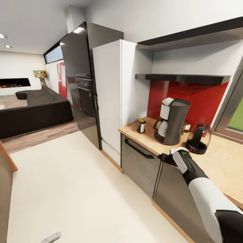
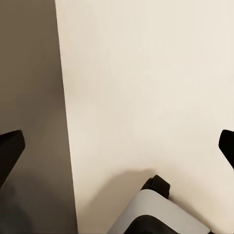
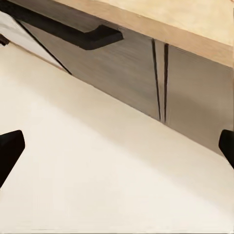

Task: Set up a coffee station on the kitchen countertop: keep the coffee maker on the countertop, move the bottle of coffee from the kitchen shelf to the counter next to the coffee maker, place a paper coffee filter on top of the coffee maker, put the saucer next to the coffee maker with the coffee cup on the saucer, and place the electric kettle next to the coffee maker.

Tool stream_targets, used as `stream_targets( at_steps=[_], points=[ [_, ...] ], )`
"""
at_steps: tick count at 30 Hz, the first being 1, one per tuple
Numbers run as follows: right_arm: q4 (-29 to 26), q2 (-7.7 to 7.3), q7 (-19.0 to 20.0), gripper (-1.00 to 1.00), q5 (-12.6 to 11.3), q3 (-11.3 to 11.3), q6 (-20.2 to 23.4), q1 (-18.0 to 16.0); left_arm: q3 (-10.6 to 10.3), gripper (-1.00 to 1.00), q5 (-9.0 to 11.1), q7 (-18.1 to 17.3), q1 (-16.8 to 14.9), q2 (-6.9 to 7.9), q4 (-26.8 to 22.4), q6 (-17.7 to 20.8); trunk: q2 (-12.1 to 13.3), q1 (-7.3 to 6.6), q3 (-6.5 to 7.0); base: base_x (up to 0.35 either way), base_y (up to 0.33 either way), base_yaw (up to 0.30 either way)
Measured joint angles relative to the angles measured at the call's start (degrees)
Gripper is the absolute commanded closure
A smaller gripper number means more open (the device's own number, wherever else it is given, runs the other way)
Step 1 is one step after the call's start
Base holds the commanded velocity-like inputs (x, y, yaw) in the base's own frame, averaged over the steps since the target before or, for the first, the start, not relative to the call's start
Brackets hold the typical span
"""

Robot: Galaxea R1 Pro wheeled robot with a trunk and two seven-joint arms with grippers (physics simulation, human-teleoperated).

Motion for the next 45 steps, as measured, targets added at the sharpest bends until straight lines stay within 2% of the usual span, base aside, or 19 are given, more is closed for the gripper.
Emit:
stream_targets(
  at_steps=[5,9,14,17,19,21,22,23,25,26,27,28,31,33,39,45],
  points=[
    [13.9,0.46,0.1,-1.00,0.2,0.1,-0.1,0.0,0.0,-1.00,0.0,0.0,0.0,0.00,0.0,-0.1,0.0,0.00,0.26,0.000,0.000,0.261],
    [23.9,3.18,0.2,-1.00,0.4,0.1,-0.2,0.1,0.0,-1.00,0.0,-0.1,0.0,-0.06,0.0,-0.1,0.0,0.00,0.47,0.000,0.000,0.203],
    [31.5,3.57,0.4,-1.00,0.5,0.1,-0.2,0.5,0.0,-1.00,0.1,-0.1,0.0,-0.11,0.0,-0.1,0.0,0.00,0.73,0.000,0.000,0.151],
    [33.8,4.53,0.5,-1.00,1.2,0.1,-0.2,3.0,-0.1,-1.00,0.1,-0.1,0.0,-0.15,0.0,-0.1,0.0,0.00,0.80,0.000,0.000,0.044],
    [34.3,5.93,0.5,-1.00,3.7,0.1,-0.5,6.5,-0.1,-1.00,0.0,-0.2,0.0,-0.18,0.0,-0.1,0.0,0.00,0.80,0.000,0.000,0.009],
    [34.5,6.47,1.3,-1.00,5.9,0.1,-4.7,9.4,-0.1,-1.00,0.0,-0.2,0.0,-0.22,0.0,-0.1,0.0,0.00,0.81,0.000,0.000,0.003],
    [35.4,6.66,3.8,-1.00,9.8,0.1,-13.9,12.2,-0.1,-1.00,0.0,-0.2,0.0,-0.39,0.0,-0.6,0.0,0.00,0.81,0.000,0.000,0.002],
    [36.6,6.73,5.9,-1.00,13.5,0.1,-20.8,14.2,-0.1,-1.00,0.0,-0.2,0.0,-0.52,0.0,-1.3,0.0,0.00,0.80,0.000,0.000,0.000],
    [40.3,6.82,9.0,-1.00,23.2,0.1,-32.1,16.4,-0.1,-1.00,-0.1,-0.2,0.0,-1.12,-0.1,-3.2,0.0,0.00,0.81,0.000,0.000,0.000],
    [42.5,6.90,10.9,-1.00,31.5,0.1,-39.8,18.0,-0.1,-1.00,-0.1,-0.2,0.0,-1.68,-0.1,-4.7,0.0,0.00,0.81,0.000,0.000,0.000],
    [43.2,6.93,11.7,-1.00,36.0,0.1,-43.0,20.4,-0.1,-1.00,-0.2,-0.2,0.0,-2.11,-0.1,-5.5,0.0,0.00,0.81,0.000,0.000,0.000],
    [43.5,6.94,12.0,-1.00,38.6,0.1,-44.6,22.3,-0.1,-1.00,-0.1,-0.2,0.0,-2.37,-0.1,-6.0,0.0,0.00,0.80,0.000,0.000,0.000],
    [43.7,6.96,12.2,-1.00,40.8,0.1,-45.8,23.9,-0.1,-1.00,-0.1,-0.3,0.0,-2.65,-0.1,-7.5,0.0,0.00,0.82,0.000,0.000,0.000],
    [43.8,6.96,12.3,-1.00,41.2,0.1,-46.0,24.2,-0.1,-1.00,0.0,-0.2,0.0,-2.69,0.0,-8.3,0.0,0.00,0.82,0.000,0.000,0.000],
    [43.8,6.82,12.3,-1.00,41.4,0.1,-46.1,24.3,0.1,-1.00,0.4,0.0,0.0,-2.49,0.1,-8.6,0.0,0.00,0.82,0.000,0.000,0.000],
    [43.7,6.27,12.2,-1.00,41.4,0.0,-46.0,24.3,0.1,-1.00,0.6,-0.2,0.0,-4.07,0.1,-8.6,0.0,0.00,0.82,0.000,0.000,0.000]
  ],
)
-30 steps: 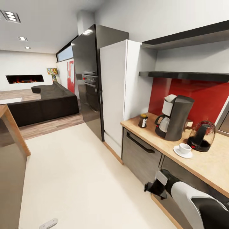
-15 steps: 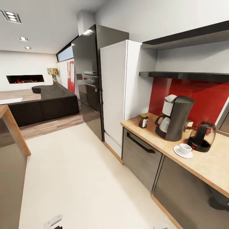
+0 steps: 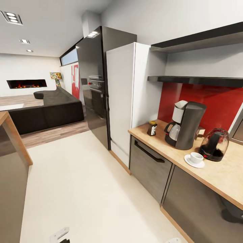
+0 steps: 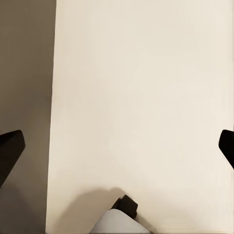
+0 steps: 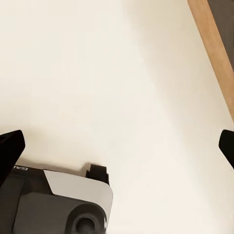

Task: Set up a coffee station on the kitchen countertop: keep the coffee maker on the countertop, move the bottle of coffee from the kitchen shelf to the counter next to the coffee maker, place a paper coffee filter on top of the coffee maker, put the saucer next to the coffee maker with the coffee cup on the saucer, and place the electric kettle next to the coffee maker.

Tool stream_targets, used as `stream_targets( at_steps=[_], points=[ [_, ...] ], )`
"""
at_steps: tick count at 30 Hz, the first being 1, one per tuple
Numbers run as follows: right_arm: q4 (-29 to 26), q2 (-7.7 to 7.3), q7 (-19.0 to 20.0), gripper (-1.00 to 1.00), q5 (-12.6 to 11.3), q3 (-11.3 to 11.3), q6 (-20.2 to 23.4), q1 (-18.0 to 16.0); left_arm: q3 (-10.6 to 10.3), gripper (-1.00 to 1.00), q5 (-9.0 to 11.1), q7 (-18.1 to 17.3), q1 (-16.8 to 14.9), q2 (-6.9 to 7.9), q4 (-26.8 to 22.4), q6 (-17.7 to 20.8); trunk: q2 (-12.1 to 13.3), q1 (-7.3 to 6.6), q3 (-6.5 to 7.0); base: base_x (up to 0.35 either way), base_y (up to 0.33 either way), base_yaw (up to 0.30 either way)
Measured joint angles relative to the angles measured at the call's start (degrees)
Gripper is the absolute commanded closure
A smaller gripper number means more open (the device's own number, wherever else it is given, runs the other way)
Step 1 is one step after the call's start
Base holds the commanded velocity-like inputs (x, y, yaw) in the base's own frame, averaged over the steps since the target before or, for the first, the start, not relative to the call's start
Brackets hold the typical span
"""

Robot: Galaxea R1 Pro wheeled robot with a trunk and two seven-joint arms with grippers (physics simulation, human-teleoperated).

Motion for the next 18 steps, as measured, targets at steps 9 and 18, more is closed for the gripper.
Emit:
stream_targets(
  at_steps=[9,18],
  points=[
    [0.0,0.06,0.0,-1.00,0.0,0.0,0.0,0.0,0.1,-1.00,0.0,0.0,0.0,-0.25,0.0,0.0,0.0,0.00,0.00,0.000,0.000,0.000],
    [0.0,-0.01,0.0,-1.00,0.0,0.0,0.0,0.0,0.1,-1.00,0.0,0.0,0.0,-0.26,0.0,0.0,0.0,0.00,0.00,0.000,0.000,0.000]
  ],
)
